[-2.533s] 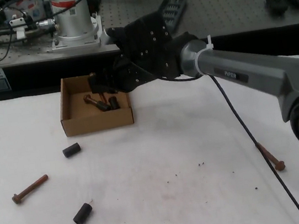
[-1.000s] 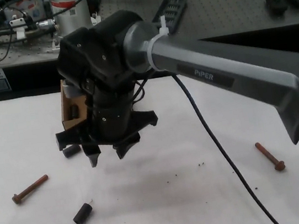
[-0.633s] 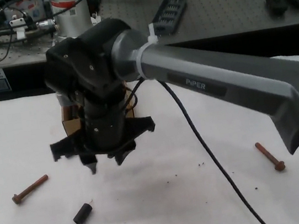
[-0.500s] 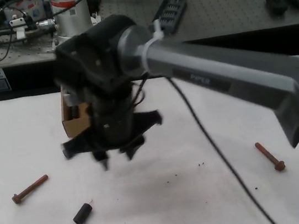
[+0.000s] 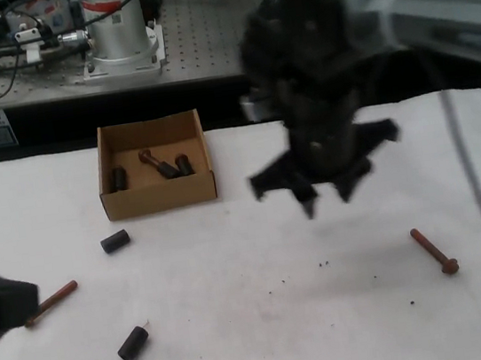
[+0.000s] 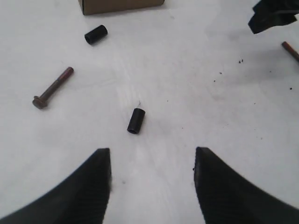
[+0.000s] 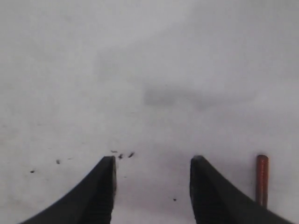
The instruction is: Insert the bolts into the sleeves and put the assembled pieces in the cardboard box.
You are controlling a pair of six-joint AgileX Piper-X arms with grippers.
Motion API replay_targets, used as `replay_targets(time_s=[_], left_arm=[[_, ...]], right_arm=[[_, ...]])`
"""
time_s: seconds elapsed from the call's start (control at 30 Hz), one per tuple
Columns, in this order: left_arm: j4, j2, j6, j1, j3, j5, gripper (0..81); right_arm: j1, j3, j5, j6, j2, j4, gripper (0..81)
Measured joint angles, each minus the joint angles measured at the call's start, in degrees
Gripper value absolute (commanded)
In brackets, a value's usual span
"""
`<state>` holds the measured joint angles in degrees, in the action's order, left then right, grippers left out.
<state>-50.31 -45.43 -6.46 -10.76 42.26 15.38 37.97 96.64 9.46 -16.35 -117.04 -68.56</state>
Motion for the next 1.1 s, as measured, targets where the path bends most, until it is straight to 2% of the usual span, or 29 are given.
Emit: replay_targets(time_s=[0.07,0.3,0.37,0.83,1.03,1.1], left_arm=[[2.9,-2.8,0.0,-2.0,0.0,-0.2,40.1],[7.9,-5.2,0.0,-4.7,0.0,-2.6,40.1],[8.2,-5.7,0.0,-5.5,0.0,-2.8,40.1],[8.6,-5.9,0.0,-6.4,0.0,-5.1,40.1],[8.6,-5.9,0.0,-6.4,0.0,-5.1,40.1],[8.6,-5.9,0.0,-6.4,0.0,-5.1,40.1]], right_arm=[[-1.1,-5.6,0.1,0.4,3.0,2.9,36.6],[-4.6,-24.1,-0.7,1.7,10.5,12.4,36.6],[-5.5,-26.6,-1.0,2.0,10.6,13.8,36.6],[-12.0,-28.5,-1.0,6.3,10.6,17.5,36.5],[-12.8,-28.5,-1.2,7.5,10.6,17.6,23.5],[-12.9,-28.5,-1.5,8.1,10.6,17.6,21.6]])
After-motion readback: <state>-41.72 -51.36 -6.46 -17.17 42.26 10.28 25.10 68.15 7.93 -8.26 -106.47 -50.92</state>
